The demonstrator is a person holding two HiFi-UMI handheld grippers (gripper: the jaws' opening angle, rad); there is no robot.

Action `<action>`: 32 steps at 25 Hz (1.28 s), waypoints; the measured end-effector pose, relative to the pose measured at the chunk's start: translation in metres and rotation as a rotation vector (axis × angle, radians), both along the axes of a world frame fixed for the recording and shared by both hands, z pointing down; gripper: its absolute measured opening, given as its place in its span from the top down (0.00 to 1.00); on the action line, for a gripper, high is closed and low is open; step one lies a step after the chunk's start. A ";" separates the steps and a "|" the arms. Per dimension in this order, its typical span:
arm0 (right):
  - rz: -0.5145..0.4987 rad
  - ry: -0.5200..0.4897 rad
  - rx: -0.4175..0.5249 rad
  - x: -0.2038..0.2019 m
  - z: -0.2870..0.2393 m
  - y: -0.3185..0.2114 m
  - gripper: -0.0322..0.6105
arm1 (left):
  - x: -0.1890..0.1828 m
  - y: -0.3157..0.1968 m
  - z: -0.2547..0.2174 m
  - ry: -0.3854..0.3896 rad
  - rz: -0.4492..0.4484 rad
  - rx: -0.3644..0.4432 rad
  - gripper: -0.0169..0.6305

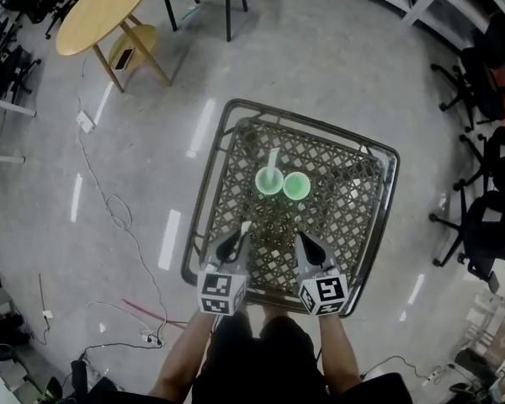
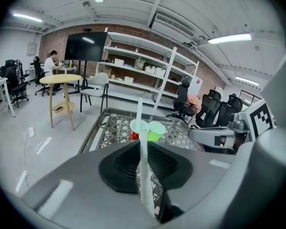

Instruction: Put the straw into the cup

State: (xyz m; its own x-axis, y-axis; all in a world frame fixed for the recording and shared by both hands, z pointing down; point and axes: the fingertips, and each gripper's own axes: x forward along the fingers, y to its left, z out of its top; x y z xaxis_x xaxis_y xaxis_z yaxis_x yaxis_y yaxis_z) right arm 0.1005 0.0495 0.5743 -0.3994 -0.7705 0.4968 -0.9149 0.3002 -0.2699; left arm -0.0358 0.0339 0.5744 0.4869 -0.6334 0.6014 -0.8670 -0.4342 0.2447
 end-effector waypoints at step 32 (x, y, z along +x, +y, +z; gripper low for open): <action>0.130 0.015 0.192 0.050 -0.111 -0.048 0.95 | 0.084 -0.070 -0.144 0.206 0.116 0.289 0.89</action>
State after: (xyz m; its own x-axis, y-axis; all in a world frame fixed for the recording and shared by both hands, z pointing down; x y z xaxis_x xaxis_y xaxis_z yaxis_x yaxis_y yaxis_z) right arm 0.1508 0.0010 0.4636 -0.2845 -0.8961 0.3408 -0.9526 0.2242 -0.2056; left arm 0.0480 -0.0361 0.4307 0.6580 -0.6958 0.2879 -0.7530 -0.6036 0.2620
